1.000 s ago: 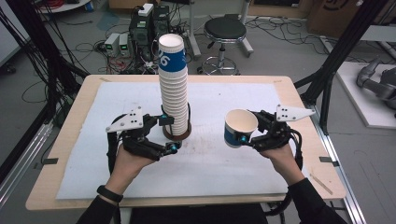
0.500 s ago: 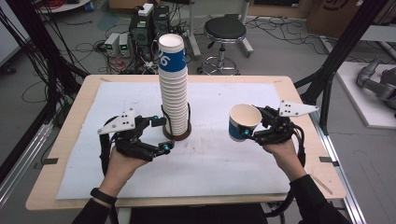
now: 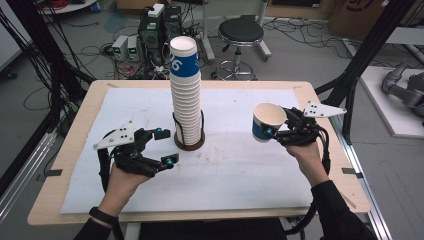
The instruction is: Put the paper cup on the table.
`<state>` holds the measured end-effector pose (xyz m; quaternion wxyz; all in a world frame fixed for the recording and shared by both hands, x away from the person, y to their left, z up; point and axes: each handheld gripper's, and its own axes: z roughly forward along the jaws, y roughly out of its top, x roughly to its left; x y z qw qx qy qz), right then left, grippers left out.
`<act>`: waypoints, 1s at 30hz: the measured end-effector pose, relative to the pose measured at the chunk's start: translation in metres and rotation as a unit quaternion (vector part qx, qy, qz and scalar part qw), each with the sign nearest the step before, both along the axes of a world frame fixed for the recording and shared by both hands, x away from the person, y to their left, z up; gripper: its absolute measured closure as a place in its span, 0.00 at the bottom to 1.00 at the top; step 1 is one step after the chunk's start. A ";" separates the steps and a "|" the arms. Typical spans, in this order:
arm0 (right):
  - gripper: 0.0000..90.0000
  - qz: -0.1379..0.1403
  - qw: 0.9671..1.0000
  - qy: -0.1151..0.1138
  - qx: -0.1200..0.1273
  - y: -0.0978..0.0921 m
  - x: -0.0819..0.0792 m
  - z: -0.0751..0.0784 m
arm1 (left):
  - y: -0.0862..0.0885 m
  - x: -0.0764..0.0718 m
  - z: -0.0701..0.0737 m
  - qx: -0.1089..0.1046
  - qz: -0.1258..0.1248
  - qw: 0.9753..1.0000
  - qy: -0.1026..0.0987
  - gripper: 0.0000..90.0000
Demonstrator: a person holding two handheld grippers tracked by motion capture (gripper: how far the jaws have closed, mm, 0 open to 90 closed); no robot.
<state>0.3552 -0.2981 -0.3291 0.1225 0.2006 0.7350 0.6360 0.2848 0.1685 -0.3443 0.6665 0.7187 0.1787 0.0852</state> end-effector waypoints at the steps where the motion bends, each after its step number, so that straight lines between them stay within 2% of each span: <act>1: 0.25 -0.006 1.000 0.000 -0.001 -0.001 0.002 -0.001 | 0.001 0.000 -0.001 -0.001 0.001 1.000 0.000 0.18; 9: 0.25 -0.042 0.999 0.002 0.008 -0.007 0.018 -0.007 | 0.001 -0.001 -0.004 0.009 0.011 1.000 -0.003 0.18; 13: 0.25 -0.057 0.998 0.005 0.003 -0.006 0.024 -0.010 | 0.001 -0.001 -0.005 0.011 0.010 1.000 -0.002 0.18; 18: 0.25 -0.074 0.997 0.009 0.002 -0.005 0.032 -0.015 | -0.002 0.000 -0.007 0.012 -0.007 1.000 0.005 0.18; 22: 0.25 -0.083 0.996 0.015 0.004 -0.006 0.038 -0.019 | -0.004 -0.001 -0.007 0.014 -0.015 1.000 0.004 0.18; 24: 0.25 -0.089 0.996 0.022 0.007 -0.006 0.040 -0.021 | -0.005 -0.001 -0.007 0.019 -0.013 1.000 0.004 0.18; 30: 0.25 -0.104 0.994 0.027 0.001 -0.006 0.048 -0.028 | -0.003 0.000 -0.009 0.013 -0.013 1.000 0.004 0.18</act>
